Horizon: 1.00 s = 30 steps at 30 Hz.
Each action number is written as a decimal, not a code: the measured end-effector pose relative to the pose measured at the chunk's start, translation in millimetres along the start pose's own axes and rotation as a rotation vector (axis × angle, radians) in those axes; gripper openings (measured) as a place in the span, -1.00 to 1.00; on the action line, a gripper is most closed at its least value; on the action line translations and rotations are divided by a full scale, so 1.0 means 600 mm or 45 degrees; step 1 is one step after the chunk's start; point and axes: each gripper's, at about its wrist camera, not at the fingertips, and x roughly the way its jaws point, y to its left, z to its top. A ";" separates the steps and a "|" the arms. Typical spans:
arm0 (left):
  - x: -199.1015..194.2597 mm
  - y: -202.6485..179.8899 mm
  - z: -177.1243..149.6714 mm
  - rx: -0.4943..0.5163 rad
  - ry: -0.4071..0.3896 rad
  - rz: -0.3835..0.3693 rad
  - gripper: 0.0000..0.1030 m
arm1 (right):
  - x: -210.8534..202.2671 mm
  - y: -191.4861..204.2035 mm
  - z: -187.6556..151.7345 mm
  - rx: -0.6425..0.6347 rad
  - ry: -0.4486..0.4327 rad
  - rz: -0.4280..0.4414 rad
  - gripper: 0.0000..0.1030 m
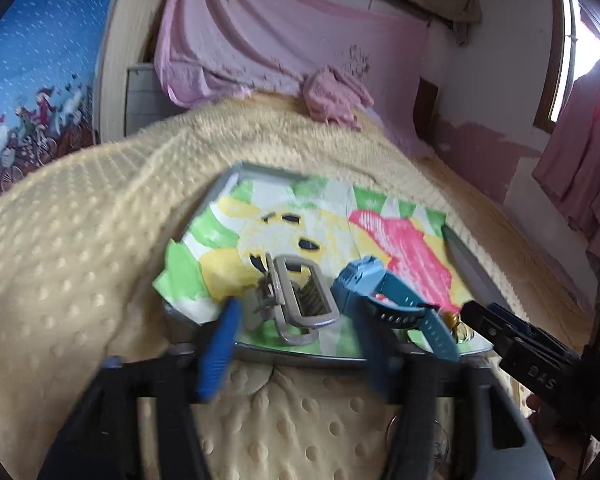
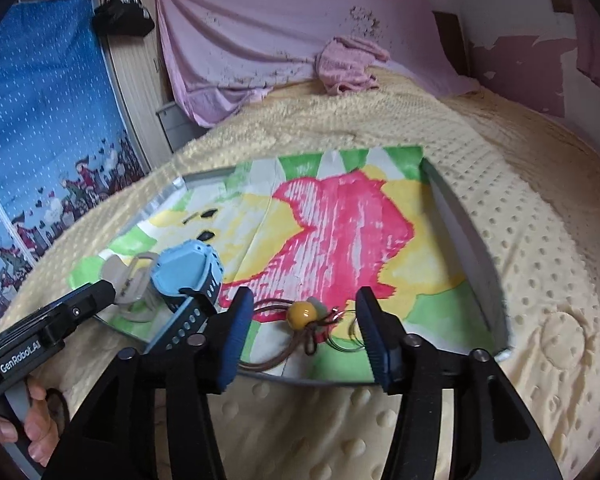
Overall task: Organize jewelry
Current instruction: 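Place the silver buckle and brown beaded cord into the grey tray with both grippers, then lower the left gripper onto the black hair tie and close on it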
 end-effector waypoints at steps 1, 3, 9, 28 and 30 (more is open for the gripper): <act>-0.010 0.000 -0.001 -0.002 -0.030 -0.002 0.25 | -0.014 -0.002 -0.002 0.002 -0.030 0.002 0.07; -0.025 -0.001 -0.001 0.003 -0.055 -0.008 0.25 | -0.038 -0.003 -0.008 -0.006 -0.079 0.006 0.21; -0.084 -0.009 -0.016 0.055 -0.186 0.039 0.87 | -0.115 -0.006 -0.035 -0.016 -0.240 0.025 0.70; -0.255 0.032 -0.130 0.061 -0.377 0.101 1.00 | -0.301 0.027 -0.148 -0.105 -0.448 0.030 0.97; -0.269 0.036 -0.140 0.071 -0.380 0.102 1.00 | -0.314 0.030 -0.159 -0.102 -0.446 0.036 0.97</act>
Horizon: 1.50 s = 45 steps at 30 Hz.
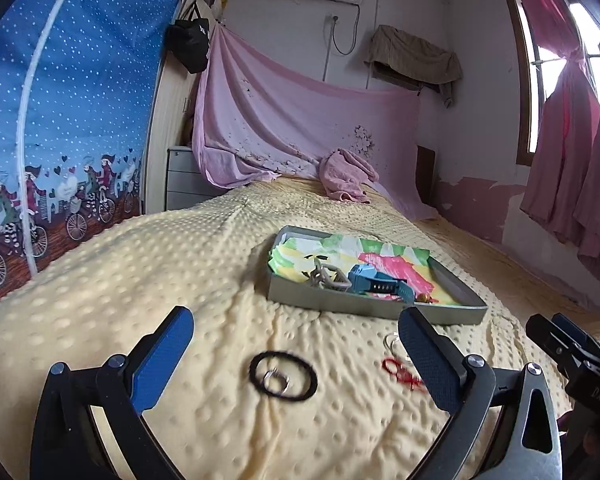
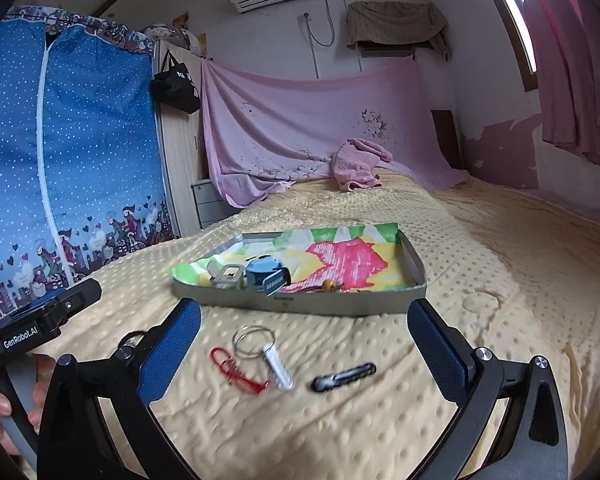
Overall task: Organize jewelry
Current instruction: 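Lower the left gripper onto the black hair tie and close on it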
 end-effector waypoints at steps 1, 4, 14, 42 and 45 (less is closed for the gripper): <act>-0.008 0.002 -0.003 0.007 -0.002 0.001 1.00 | -0.006 0.003 -0.003 0.000 0.003 0.004 0.97; -0.026 0.005 -0.012 0.034 -0.008 0.014 1.00 | -0.018 0.017 -0.012 -0.025 0.007 0.001 0.97; -0.027 0.028 -0.033 0.093 0.064 0.081 1.00 | -0.027 0.036 -0.025 -0.094 0.024 0.012 0.97; 0.121 0.063 -0.046 -0.104 0.462 -0.007 -0.08 | 0.148 0.088 -0.073 -0.210 0.473 0.292 0.00; 0.134 0.064 -0.047 -0.122 0.491 -0.024 -0.26 | 0.164 0.094 -0.078 -0.220 0.511 0.298 -0.08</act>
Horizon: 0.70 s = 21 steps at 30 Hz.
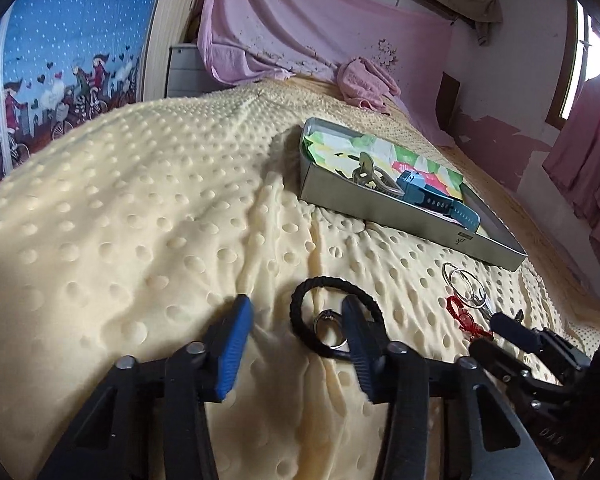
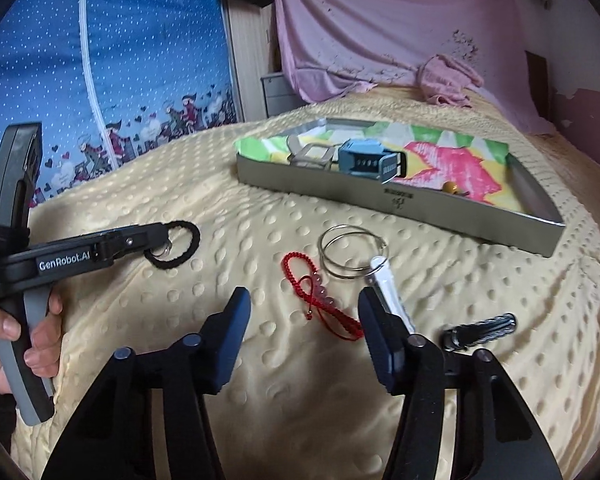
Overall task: Organize jewelry
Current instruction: 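Lower the left gripper onto the black hair tie and close on it, then lift the black hair tie with the left gripper while the right gripper grasps the red cord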
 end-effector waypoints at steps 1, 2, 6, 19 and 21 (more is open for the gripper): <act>0.005 0.000 0.000 -0.003 0.011 -0.009 -0.32 | 0.005 0.000 0.002 0.002 0.011 0.000 -0.09; 0.008 -0.002 0.000 -0.002 0.021 -0.017 -0.37 | 0.010 -0.001 0.003 0.006 0.020 -0.001 -0.12; 0.019 -0.011 -0.002 0.001 0.049 -0.045 -0.60 | 0.030 -0.007 0.010 0.025 0.060 -0.017 -0.24; 0.015 -0.032 -0.010 0.039 0.034 -0.108 -0.76 | 0.038 -0.022 0.007 0.081 0.078 -0.032 -0.47; 0.011 -0.034 -0.012 0.047 0.026 -0.118 -0.76 | 0.037 -0.022 0.006 0.086 0.075 -0.032 -0.47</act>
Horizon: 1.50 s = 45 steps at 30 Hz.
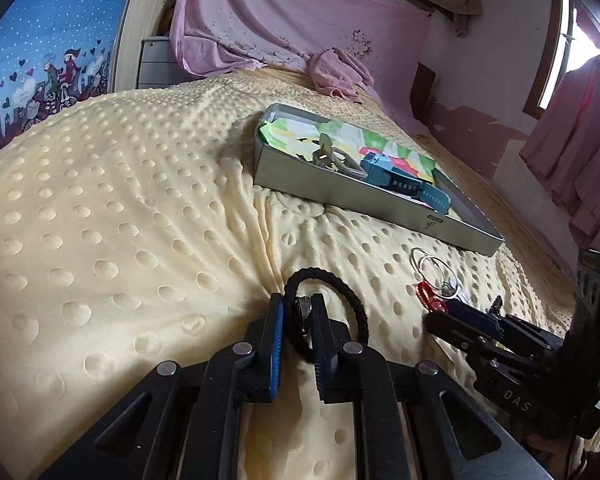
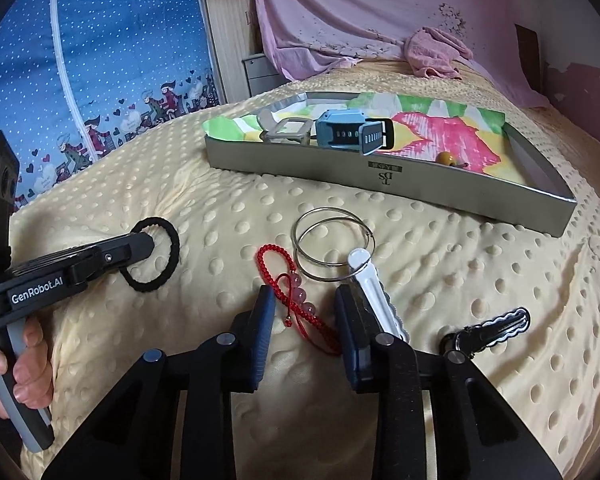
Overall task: Organize jewelry
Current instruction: 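Lift the black hair tie with the left gripper while the right gripper grasps the red cord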
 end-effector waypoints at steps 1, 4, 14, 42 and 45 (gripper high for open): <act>-0.003 -0.003 -0.002 0.011 -0.005 -0.008 -0.76 | -0.001 0.001 0.000 -0.001 -0.002 0.001 -0.47; -0.012 -0.012 -0.011 0.053 -0.001 -0.047 -0.76 | -0.002 0.000 -0.002 0.002 -0.006 0.010 -0.47; -0.024 -0.021 -0.040 0.065 0.056 -0.141 -0.76 | -0.019 -0.015 -0.016 0.055 -0.018 0.029 -0.86; -0.071 -0.048 -0.066 0.128 0.010 -0.253 -0.89 | -0.055 -0.026 -0.039 0.109 -0.062 0.028 -0.87; -0.077 -0.059 -0.054 0.142 -0.022 -0.252 -0.89 | -0.065 -0.024 -0.041 0.102 -0.094 0.034 -0.87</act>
